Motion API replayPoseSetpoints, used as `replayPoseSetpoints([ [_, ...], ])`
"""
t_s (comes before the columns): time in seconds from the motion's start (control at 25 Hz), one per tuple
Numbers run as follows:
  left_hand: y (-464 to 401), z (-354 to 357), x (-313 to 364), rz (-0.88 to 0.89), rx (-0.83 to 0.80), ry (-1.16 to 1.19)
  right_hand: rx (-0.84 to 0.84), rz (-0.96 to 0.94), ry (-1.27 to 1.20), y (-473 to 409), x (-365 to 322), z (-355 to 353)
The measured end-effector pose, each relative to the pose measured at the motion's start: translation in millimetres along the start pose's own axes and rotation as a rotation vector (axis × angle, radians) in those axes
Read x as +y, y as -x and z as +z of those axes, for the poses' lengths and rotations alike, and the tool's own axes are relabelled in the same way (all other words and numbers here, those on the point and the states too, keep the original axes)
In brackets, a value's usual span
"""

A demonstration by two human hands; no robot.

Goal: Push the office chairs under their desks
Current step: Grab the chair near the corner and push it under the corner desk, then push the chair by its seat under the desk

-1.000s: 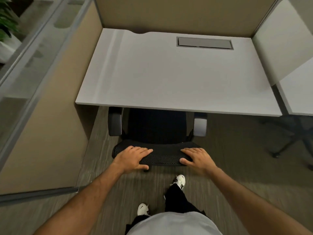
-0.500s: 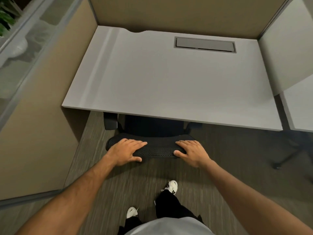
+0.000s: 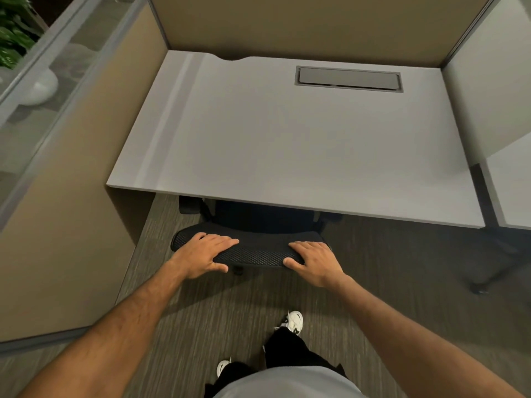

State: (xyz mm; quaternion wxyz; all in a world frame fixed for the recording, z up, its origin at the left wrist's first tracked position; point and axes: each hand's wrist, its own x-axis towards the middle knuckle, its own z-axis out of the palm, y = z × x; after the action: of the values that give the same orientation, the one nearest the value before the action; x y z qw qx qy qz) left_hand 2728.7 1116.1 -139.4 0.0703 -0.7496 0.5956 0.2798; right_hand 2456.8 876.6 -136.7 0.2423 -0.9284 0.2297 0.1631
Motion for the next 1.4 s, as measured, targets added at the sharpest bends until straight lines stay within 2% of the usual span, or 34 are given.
replayPoseSetpoints([
  [0.48,32,13,-6,0.048,-0.022,-0.001,-0.022,0.077,0.062,23,-38,18],
  [0.64,37,-8,-17,0.078,-0.004,0.071,-0.015,0.123,0.071,24,-63,15],
  [0.84,28,-48,-3,0.234,0.166,0.105,0.207,0.212,-0.087,53,-100,14],
  [0.96,18,-90,37,0.309,0.264,0.112,0.359,0.263,-0.189,79,-109,-12],
  [1.12,6,-141,148,0.523,0.378,0.077,0.627,0.391,-0.267,162,-86,-47],
  [1.16,2,-148,158,0.542,0.393,0.088,0.63,0.397,-0.27,166,-84,-54],
  [1.32,-11,-135,320,0.79,0.377,-0.001,0.839,0.572,-0.288,293,-27,-47],
  [1.36,-13,-134,324,0.795,0.39,0.005,0.834,0.557,-0.291,296,-27,-50],
  [1.4,-15,-125,364,0.843,0.383,-0.006,0.855,0.587,-0.297,330,-10,-42],
])
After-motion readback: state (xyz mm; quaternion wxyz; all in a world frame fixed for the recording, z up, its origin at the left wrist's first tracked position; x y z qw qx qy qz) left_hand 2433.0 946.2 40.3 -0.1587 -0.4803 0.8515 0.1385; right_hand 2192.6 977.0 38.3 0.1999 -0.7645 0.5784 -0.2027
